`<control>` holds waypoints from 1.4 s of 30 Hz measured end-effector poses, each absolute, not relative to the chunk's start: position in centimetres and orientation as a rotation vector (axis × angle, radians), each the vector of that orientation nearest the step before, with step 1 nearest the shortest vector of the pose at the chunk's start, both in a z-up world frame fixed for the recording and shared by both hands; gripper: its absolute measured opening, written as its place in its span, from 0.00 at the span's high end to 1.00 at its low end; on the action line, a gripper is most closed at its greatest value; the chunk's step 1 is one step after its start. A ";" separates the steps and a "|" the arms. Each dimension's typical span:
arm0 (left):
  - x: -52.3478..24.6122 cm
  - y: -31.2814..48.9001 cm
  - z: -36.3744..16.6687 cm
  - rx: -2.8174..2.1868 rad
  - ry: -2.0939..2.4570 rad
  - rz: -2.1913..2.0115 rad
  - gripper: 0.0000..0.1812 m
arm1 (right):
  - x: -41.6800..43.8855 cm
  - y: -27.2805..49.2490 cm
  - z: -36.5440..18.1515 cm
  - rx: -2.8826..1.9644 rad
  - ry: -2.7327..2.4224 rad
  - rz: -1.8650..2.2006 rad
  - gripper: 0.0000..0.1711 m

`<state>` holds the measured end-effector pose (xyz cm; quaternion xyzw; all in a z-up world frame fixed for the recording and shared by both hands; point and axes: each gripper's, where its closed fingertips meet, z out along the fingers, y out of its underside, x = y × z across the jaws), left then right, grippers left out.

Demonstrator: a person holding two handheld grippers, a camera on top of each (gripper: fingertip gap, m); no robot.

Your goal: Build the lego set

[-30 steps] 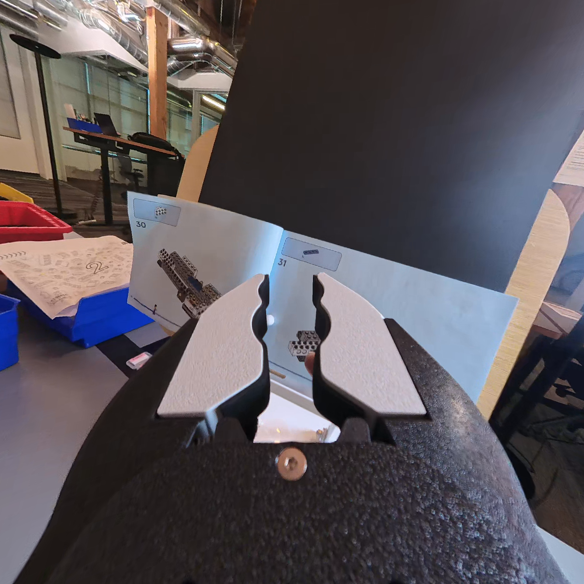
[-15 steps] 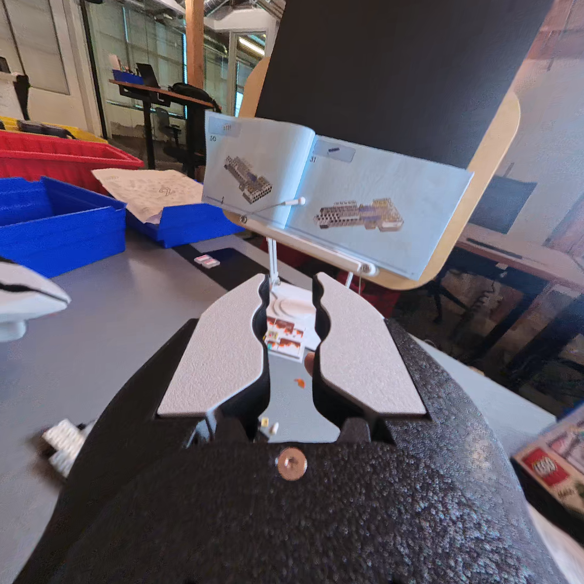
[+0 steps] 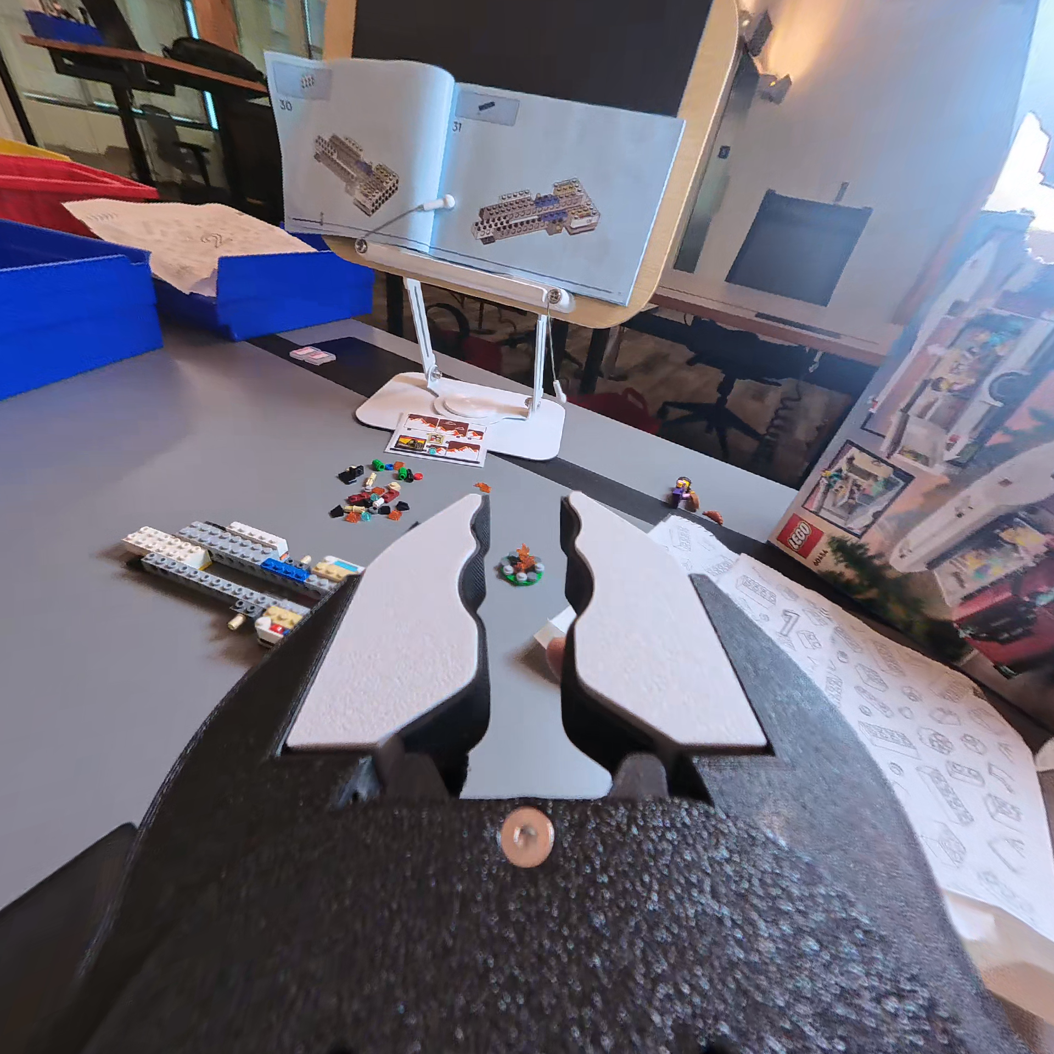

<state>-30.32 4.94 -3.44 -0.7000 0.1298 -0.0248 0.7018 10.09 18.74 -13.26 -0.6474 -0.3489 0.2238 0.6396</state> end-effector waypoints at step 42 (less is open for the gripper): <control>-17.5 -0.2 -3.1 -1.146 0.534 -1.079 0.96 | -2.8 5.3 -8.8 -1.162 -1.098 1.250 0.90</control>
